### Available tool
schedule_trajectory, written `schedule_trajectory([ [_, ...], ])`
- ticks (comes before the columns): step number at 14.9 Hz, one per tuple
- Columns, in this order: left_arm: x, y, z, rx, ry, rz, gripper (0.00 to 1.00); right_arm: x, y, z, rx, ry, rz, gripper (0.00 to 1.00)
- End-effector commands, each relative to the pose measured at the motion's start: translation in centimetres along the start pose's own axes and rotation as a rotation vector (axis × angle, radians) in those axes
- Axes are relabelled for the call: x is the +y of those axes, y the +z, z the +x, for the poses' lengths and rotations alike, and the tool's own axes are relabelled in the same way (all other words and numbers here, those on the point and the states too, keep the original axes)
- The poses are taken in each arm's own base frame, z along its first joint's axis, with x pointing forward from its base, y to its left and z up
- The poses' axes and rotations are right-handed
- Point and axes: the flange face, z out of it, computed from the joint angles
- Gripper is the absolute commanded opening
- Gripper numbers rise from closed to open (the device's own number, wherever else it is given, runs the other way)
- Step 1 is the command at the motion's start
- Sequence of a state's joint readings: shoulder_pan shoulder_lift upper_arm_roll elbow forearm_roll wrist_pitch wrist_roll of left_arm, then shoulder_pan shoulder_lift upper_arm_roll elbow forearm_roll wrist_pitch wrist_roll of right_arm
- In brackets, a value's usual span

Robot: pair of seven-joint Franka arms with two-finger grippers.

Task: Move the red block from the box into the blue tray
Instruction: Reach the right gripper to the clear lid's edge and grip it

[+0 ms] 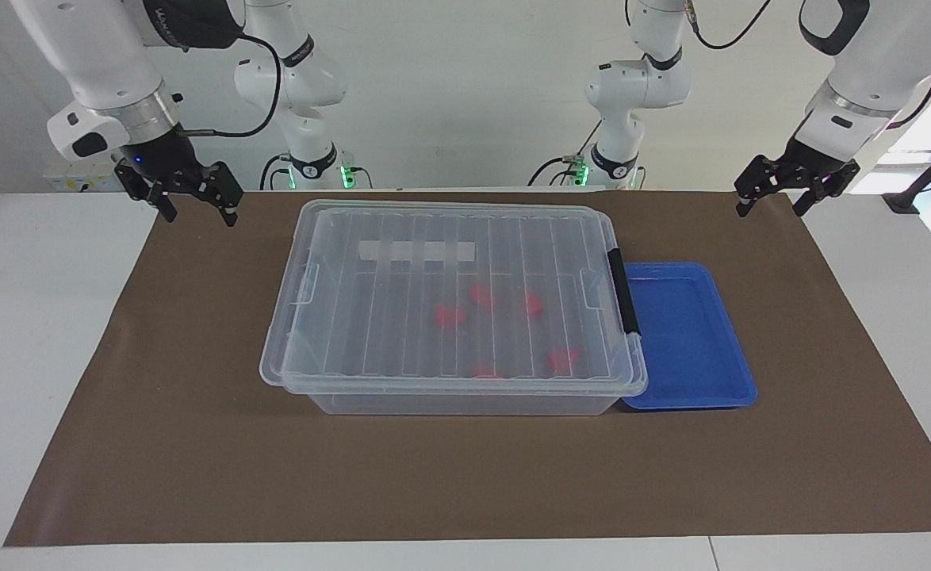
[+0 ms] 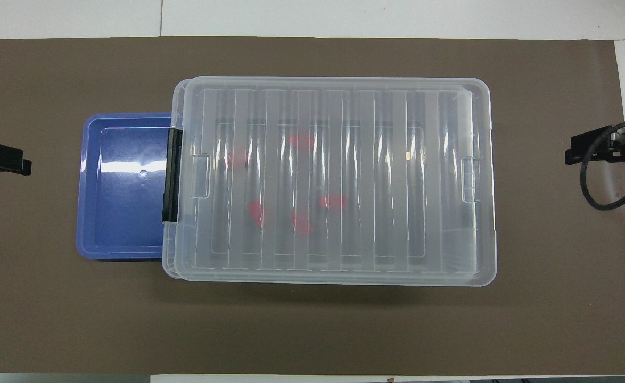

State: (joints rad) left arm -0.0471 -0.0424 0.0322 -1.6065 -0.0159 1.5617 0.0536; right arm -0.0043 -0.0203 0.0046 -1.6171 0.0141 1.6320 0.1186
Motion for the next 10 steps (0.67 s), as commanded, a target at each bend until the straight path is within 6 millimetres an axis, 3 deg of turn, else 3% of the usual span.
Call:
schedule_trajectory([
  [1, 0.2, -0.1, -0.5, -0.009, 0.016, 0.012, 1.0, -2.5, 3.3, 1.2, -0.01, -0.046, 0.014, 1.0],
  [3, 0.2, -0.2, -0.4, 0.002, 0.005, 0.012, 1.0, -3.6, 6.0, 2.3, -0.03, -0.045, 0.01, 1.0],
  [7, 0.3, -0.3, -0.9, -0.006, 0.005, 0.012, 1.0, -5.3, 10.7, 2.2, -0.059, -0.072, 0.005, 1.0],
  [10, 0.8, -0.3, -1.2, -0.014, 0.011, 0.012, 1.0, -6.0, 12.6, 1.9, -0.06, -0.083, 0.005, 1.0],
])
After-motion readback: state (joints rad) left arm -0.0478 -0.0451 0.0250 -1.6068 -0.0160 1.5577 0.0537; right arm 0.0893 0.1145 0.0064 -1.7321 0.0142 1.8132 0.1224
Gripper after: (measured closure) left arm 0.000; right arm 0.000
